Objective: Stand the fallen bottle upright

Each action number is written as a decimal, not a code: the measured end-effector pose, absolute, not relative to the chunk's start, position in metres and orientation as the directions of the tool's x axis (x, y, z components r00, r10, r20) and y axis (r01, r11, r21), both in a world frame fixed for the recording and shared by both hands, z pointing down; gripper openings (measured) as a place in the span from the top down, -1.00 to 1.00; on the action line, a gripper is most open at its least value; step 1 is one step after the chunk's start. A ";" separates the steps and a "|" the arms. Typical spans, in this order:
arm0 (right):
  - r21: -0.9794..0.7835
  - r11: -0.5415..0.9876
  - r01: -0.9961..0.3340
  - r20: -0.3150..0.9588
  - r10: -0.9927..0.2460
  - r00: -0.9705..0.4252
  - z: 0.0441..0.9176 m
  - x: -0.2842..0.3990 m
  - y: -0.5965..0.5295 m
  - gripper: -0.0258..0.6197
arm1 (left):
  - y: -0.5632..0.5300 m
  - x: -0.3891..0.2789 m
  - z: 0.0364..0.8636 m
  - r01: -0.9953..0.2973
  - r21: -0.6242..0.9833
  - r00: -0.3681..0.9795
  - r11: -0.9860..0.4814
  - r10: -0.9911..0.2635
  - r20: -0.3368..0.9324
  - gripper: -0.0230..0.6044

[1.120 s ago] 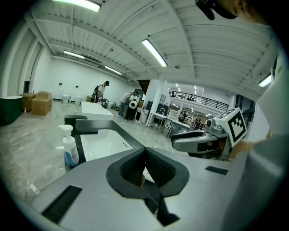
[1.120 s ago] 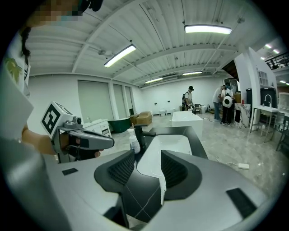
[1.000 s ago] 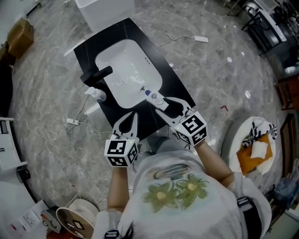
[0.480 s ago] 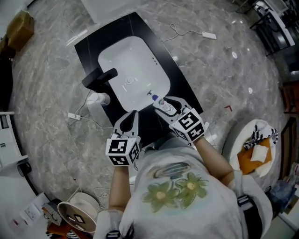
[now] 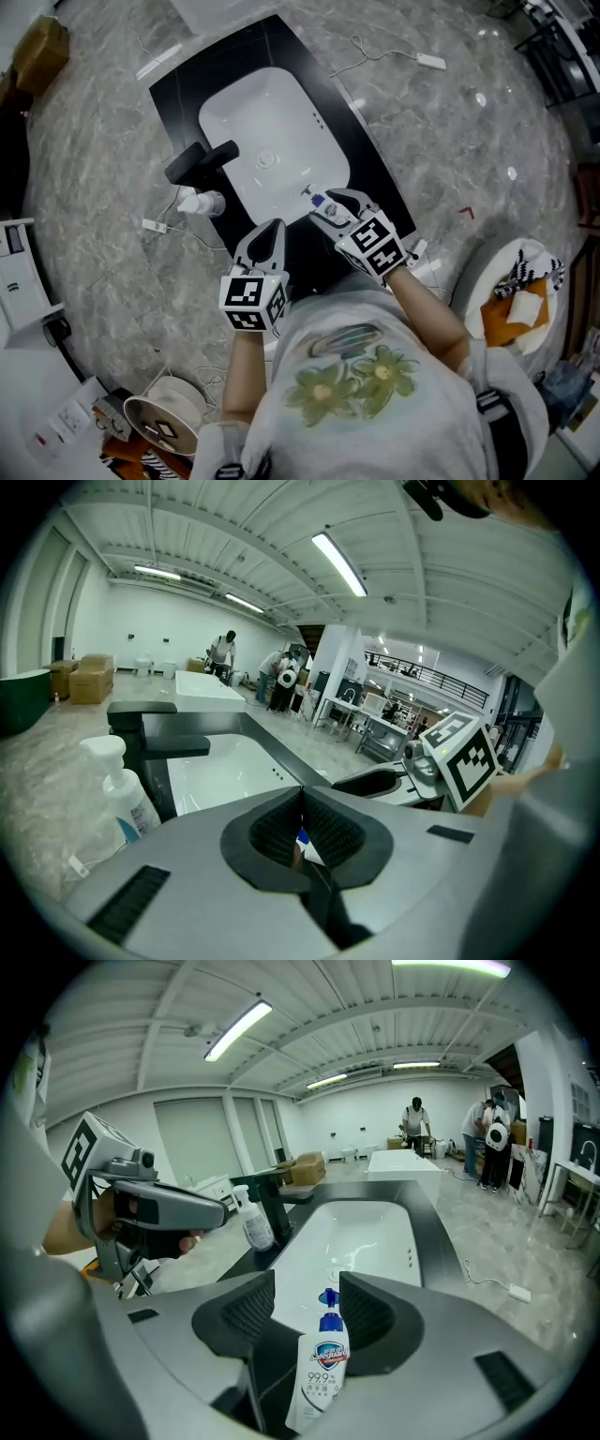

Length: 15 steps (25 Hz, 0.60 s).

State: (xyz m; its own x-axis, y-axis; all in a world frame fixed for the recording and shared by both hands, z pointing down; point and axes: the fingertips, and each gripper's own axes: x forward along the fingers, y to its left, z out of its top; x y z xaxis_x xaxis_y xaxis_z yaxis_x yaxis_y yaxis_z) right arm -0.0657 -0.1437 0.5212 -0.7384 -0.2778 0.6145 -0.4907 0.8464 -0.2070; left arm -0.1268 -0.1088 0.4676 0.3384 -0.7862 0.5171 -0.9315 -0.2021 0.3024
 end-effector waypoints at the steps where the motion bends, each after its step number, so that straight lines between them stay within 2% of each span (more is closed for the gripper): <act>1: -0.209 0.847 -0.489 0.621 -0.272 -0.736 0.525 -0.067 -0.146 0.31 | -0.111 -0.127 0.469 -0.932 0.303 0.337 -0.198 -0.784 0.521 0.87; 15: -0.208 0.861 -0.464 0.703 -0.198 -0.683 0.581 -0.095 -0.177 0.27 | -0.137 -0.138 0.502 -0.936 0.315 0.318 -0.154 -0.753 0.576 0.87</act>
State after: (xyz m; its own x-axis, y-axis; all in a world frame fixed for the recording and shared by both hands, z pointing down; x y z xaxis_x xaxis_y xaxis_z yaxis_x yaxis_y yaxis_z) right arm -0.0952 -0.1769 0.5808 -0.6829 -0.1985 0.7030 -0.4640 0.8611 -0.2077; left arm -0.1380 -0.1367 0.5021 0.3178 -0.7531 0.5761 -0.9365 -0.1542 0.3150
